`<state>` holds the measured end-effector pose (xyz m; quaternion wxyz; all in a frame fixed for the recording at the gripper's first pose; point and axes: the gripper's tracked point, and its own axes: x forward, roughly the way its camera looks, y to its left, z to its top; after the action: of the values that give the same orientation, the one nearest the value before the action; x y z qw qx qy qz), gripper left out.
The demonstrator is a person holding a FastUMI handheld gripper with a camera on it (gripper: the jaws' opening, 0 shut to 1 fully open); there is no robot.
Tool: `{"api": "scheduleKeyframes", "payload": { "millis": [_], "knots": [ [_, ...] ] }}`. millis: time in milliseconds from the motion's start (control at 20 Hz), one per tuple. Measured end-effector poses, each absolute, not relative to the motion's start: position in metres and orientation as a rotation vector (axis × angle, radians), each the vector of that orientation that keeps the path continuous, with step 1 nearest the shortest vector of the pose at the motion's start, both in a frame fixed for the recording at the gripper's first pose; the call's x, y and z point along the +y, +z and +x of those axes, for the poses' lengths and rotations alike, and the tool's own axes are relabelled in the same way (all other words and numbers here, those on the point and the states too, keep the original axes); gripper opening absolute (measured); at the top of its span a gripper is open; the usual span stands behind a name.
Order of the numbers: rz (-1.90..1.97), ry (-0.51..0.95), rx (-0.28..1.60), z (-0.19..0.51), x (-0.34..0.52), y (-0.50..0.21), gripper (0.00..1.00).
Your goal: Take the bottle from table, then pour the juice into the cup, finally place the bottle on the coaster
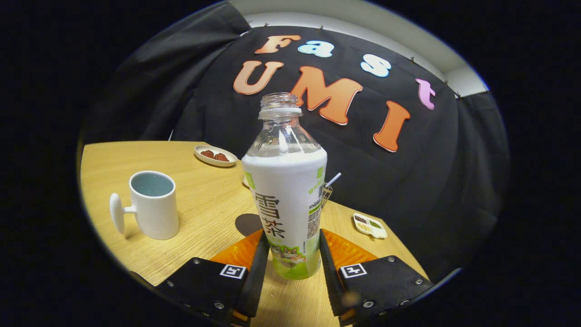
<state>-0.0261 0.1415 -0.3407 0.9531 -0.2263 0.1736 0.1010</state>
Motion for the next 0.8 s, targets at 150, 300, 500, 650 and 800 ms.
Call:
{"api": "scheduleKeyframes", "payload": {
  "millis": [150,300,500,650,800],
  "knots": [
    [-0.595,0.196,0.299,-0.025,0.142,-0.334,0.61],
    [-0.674,0.197,0.286,-0.016,0.146,-0.335,0.61],
    [-0.82,0.194,0.247,-0.009,0.145,-0.334,0.61],
    [-0.957,0.209,0.203,-0.008,0.151,-0.335,0.61],
    [-1.092,0.242,0.167,-0.006,0.157,-0.342,0.61]
  ]
}}
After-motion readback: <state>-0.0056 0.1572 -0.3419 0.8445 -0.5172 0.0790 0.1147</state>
